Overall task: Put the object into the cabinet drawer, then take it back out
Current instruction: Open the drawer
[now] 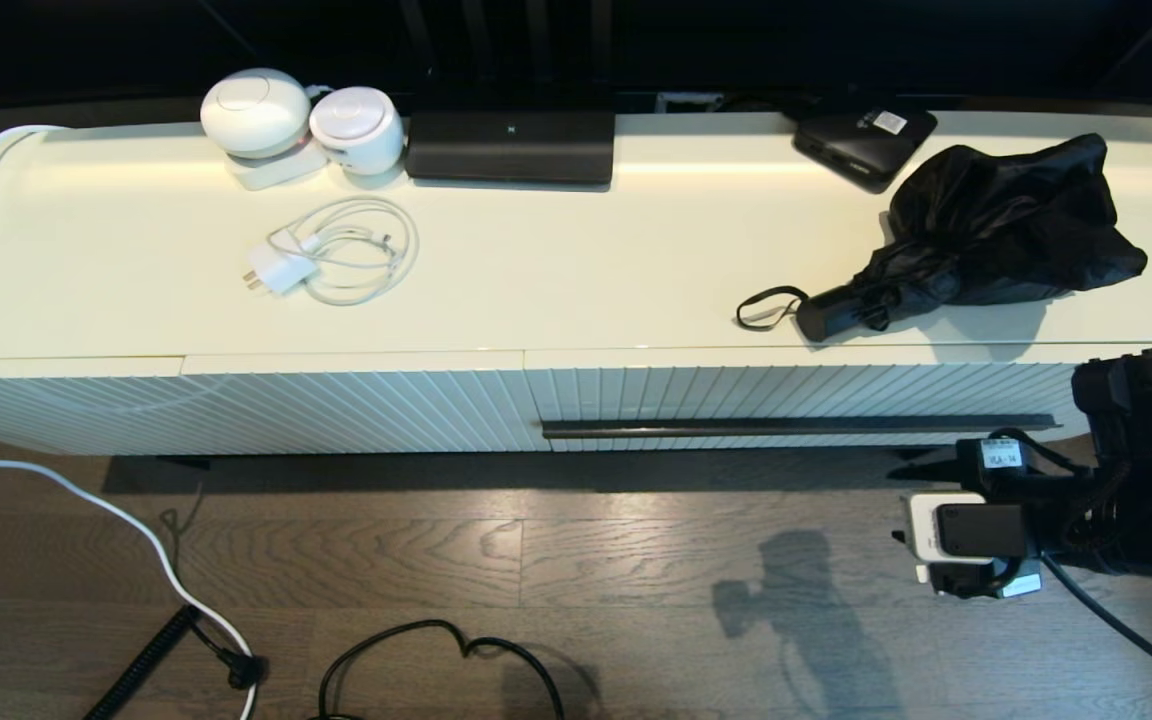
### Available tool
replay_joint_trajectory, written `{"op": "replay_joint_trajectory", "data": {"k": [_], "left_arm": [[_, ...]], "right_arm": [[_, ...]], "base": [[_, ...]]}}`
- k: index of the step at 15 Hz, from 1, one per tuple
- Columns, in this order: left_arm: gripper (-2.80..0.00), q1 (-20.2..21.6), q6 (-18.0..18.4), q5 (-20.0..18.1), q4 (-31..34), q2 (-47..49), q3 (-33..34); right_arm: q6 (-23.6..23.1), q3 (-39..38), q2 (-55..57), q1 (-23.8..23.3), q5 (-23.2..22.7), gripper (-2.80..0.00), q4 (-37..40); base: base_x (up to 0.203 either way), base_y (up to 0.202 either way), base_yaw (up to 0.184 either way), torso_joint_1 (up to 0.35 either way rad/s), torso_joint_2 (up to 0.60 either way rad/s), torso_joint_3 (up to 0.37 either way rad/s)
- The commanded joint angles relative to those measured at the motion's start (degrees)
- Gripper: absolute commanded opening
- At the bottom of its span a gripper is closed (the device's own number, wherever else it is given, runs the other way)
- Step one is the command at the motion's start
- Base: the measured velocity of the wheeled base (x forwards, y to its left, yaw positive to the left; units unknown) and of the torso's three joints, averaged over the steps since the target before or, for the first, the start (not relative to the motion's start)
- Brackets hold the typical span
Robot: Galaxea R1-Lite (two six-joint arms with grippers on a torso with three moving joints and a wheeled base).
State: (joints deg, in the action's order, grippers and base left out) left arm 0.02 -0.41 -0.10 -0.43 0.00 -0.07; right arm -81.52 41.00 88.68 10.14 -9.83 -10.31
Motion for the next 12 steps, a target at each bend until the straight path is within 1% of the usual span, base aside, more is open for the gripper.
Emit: {"op": "replay_joint_trajectory", "data": {"k": [1, 3, 7, 9, 10, 12], "left_arm": [[-2.8, 0.1, 0.0, 0.0, 0.0, 0.0, 0.0], [-2.8, 0.1, 0.0, 0.0, 0.0, 0.0, 0.0], [-2.8, 0.0, 0.0, 0.0, 0.0, 0.0, 0.0], [-2.8, 0.0, 0.0, 0.0, 0.0, 0.0, 0.0], [-2.8, 0.1, 0.0, 0.0, 0.0, 0.0, 0.1], [-2.8, 0.1, 0.0, 0.0, 0.0, 0.0, 0.0]], "right_arm": [[-0.4, -1.9, -1.5, -0.1, 0.0, 0.0, -0.8], [-0.2, -3.7, 1.7, -1.1, 0.6, 0.0, -7.0], [0.2, -3.7, 8.9, -1.8, 1.5, 0.0, -11.1], [0.4, -3.6, 12.5, -1.7, 1.5, 0.0, -16.5], [0.4, -3.4, 13.9, -1.7, 1.4, 0.0, -17.9], [0.8, -2.2, 15.5, -1.4, 1.3, 0.0, -19.0]], "base": [[0.0, 0.0, 0.0, 0.0, 0.0, 0.0], [0.0, 0.0, 0.0, 0.0, 0.0, 0.0], [0.0, 0.0, 0.0, 0.0, 0.0, 0.0], [0.0, 0.0, 0.0, 0.0, 0.0, 0.0], [0.0, 0.0, 0.0, 0.0, 0.0, 0.0], [0.0, 0.0, 0.0, 0.0, 0.0, 0.0]]}}
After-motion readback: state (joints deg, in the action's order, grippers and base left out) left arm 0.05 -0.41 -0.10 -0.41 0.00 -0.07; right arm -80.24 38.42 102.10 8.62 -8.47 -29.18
